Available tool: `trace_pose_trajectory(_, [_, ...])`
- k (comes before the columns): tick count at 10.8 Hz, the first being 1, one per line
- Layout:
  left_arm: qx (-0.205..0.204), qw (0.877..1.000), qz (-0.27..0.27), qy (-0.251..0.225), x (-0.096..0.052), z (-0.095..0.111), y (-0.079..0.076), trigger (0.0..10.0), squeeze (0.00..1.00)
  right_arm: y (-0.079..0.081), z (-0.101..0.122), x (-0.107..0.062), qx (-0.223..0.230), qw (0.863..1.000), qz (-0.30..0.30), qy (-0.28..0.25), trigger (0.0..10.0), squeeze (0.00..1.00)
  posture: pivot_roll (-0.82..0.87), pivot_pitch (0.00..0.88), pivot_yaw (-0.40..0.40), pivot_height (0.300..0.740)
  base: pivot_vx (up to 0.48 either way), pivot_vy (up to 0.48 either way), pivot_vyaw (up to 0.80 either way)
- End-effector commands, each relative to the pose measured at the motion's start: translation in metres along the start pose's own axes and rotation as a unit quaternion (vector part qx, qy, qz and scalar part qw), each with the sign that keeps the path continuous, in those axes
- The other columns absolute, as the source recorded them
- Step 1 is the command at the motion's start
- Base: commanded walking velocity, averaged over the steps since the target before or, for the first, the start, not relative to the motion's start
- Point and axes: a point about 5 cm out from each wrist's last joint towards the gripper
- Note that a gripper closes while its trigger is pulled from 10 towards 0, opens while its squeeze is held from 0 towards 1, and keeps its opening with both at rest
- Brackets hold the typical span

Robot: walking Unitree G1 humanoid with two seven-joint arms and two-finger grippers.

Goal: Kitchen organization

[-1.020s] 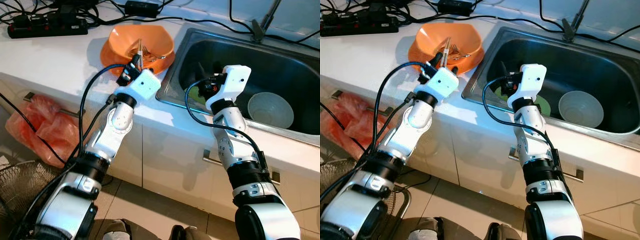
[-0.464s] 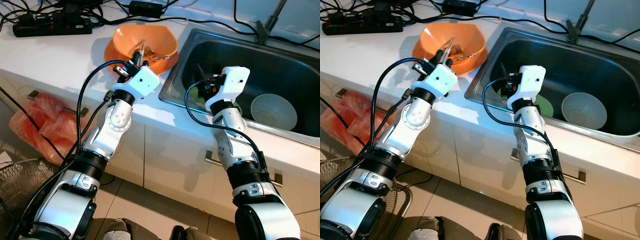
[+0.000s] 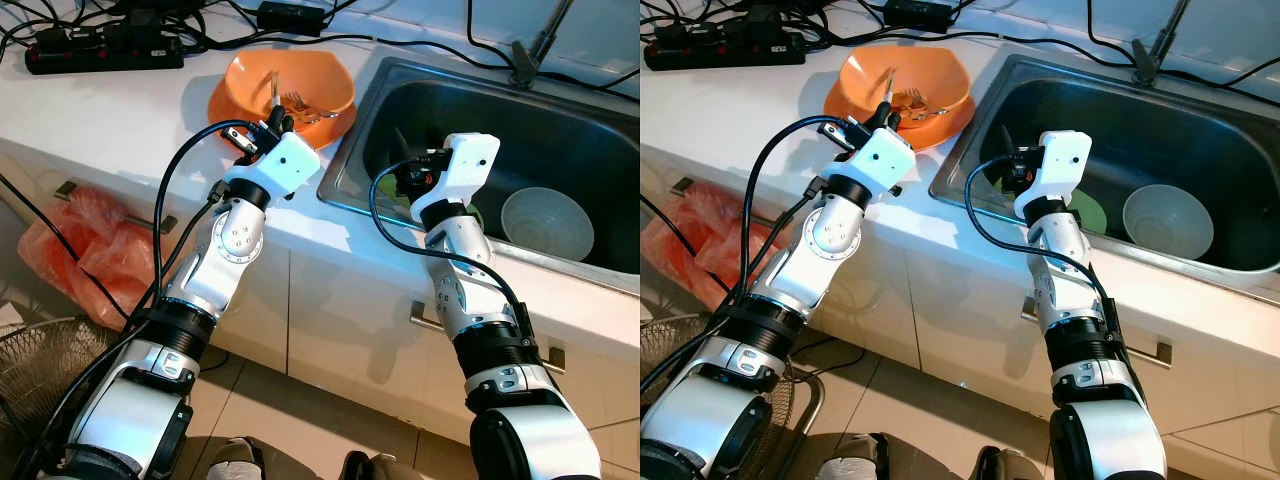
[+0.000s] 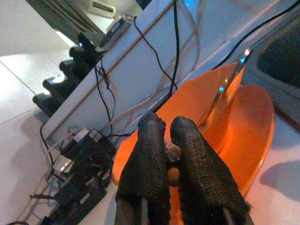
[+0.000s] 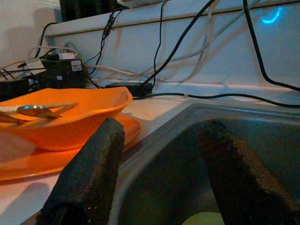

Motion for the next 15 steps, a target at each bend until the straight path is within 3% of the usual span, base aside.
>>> trace_pose_trajectory(1, [0.009,0.999,0.003,-0.035,0.005,0.016,0.002,0.0,0.00,-0.005,0.002,0.001,-0.001,1.000,-0.009,-0.006,10.0,0.00,0.12,0.118,-0.060,0.740,0.000,0.000,0.00])
trace_pose_trajectory(5, [0.073,0.987,0.029,-0.139,0.008,0.058,0.017,0.0,0.00,-0.004,0.001,0.001,-0.001,1.000,-0.008,-0.006,10.0,0.00,0.12,0.102,-0.056,0.740,0.000,0.000,0.00])
trace_pose_trajectory(6, [0.053,0.983,0.036,-0.169,0.007,0.072,0.021,7.3,0.00,-0.004,0.001,0.001,-0.002,1.000,-0.008,-0.006,10.0,0.00,0.12,0.103,-0.057,0.740,0.000,0.000,0.00])
trace_pose_trajectory(7, [0.003,0.980,0.019,-0.198,0.006,0.088,0.020,10.0,0.00,-0.004,0.000,0.001,-0.002,1.000,-0.009,-0.004,10.0,0.00,0.12,0.106,-0.057,0.740,0.000,0.000,0.00])
trace_pose_trajectory(8, [-0.061,0.976,0.007,-0.209,0.005,0.098,0.019,10.0,0.00,-0.004,0.000,0.001,-0.002,1.000,-0.011,-0.004,10.0,0.00,0.12,0.108,-0.055,0.740,0.000,0.000,0.00])
trace_pose_trajectory(9, [-0.181,0.963,-0.006,-0.198,0.005,0.104,0.019,10.0,0.00,-0.006,-0.001,0.000,-0.009,1.000,-0.018,-0.003,10.0,0.00,0.12,0.108,-0.055,0.740,0.000,0.000,0.00])
trace_pose_trajectory(11, [-0.305,0.933,-0.045,-0.185,0.002,0.109,0.018,10.0,0.00,-0.014,-0.002,0.000,-0.081,0.996,-0.037,0.003,10.0,0.00,0.12,0.104,-0.051,0.740,0.000,0.000,0.00])
trace_pose_trajectory(12, [-0.335,0.922,-0.067,-0.181,0.000,0.110,0.017,10.0,0.00,-0.019,0.002,0.000,-0.119,0.992,-0.051,-0.005,10.0,0.00,0.12,0.104,-0.050,0.740,0.000,0.000,0.00])
trace_pose_trajectory(14, [-0.393,0.896,-0.133,-0.157,-0.006,0.111,0.008,10.0,0.00,-0.027,0.005,0.000,-0.271,0.960,-0.074,-0.011,10.0,0.00,0.12,0.104,-0.049,0.740,0.000,0.000,0.00])
trace_pose_trajectory(15, [-0.404,0.890,-0.159,-0.142,-0.009,0.109,0.003,10.0,0.00,-0.028,0.004,0.000,-0.300,0.950,-0.081,-0.010,10.0,0.00,0.12,0.105,-0.049,0.740,0.000,0.000,0.00])
Point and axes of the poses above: a point about 5 cm out from each wrist's last joint towards the gripper, its own x axis pointing out of the wrist towards the gripper, its own z axis along the axis of the wrist's last joint, y = z × x, and after that the axes turned 11 degrees about -x, right-handed
